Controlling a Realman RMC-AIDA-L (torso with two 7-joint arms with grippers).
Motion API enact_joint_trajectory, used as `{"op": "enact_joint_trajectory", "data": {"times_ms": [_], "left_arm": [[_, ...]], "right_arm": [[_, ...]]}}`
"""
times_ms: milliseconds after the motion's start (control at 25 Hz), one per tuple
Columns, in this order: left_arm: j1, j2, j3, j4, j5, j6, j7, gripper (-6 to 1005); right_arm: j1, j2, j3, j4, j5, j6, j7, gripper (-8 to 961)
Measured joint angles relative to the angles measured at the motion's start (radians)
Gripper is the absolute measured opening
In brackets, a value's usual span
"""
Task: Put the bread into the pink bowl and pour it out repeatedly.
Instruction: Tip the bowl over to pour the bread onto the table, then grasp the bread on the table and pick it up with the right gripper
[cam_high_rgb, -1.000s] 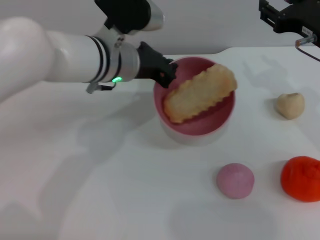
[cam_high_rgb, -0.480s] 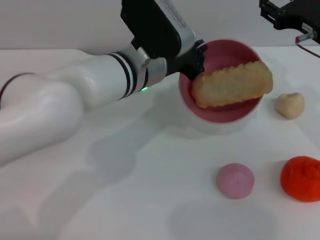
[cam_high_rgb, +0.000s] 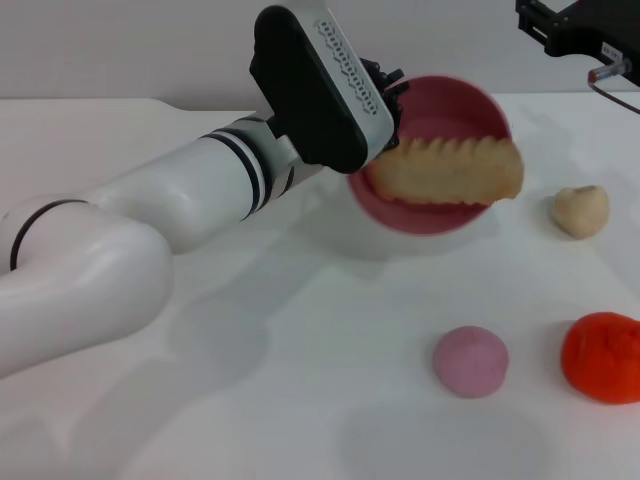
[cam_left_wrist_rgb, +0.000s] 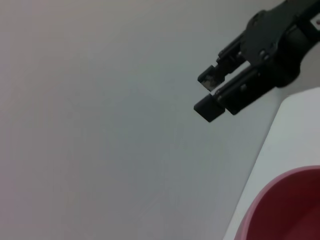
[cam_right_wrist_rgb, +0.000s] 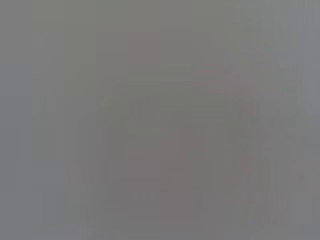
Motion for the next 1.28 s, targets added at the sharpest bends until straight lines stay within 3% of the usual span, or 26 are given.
{"op": "enact_joint_trajectory", "data": {"times_ms": [280,840,1080,1280], "left_arm": [[0.016,0.0,0.027,-0.012,0.001,-0.071,0.1,47],[0.015,0.0,0.034,-0.02,-0.006,-0.093,0.102,47],[-0.045,0.001,-0.083,-0.023,-0.074,-0.042,0.032,47],[-0.1,0.005,-0.269,-0.027,-0.15,0.176,0.02,47]], "right_arm": [[0.01,0.0,-0.006,0.007,0.0,0.0,0.0,605],[0.025,0.0,-0.022,0.036,0.0,-0.002,0.0,605],[0.038,0.0,-0.027,0.052,0.0,-0.002,0.002,606],[0.04,0.0,-0.034,0.057,0.0,-0.002,0.003,606]]}}
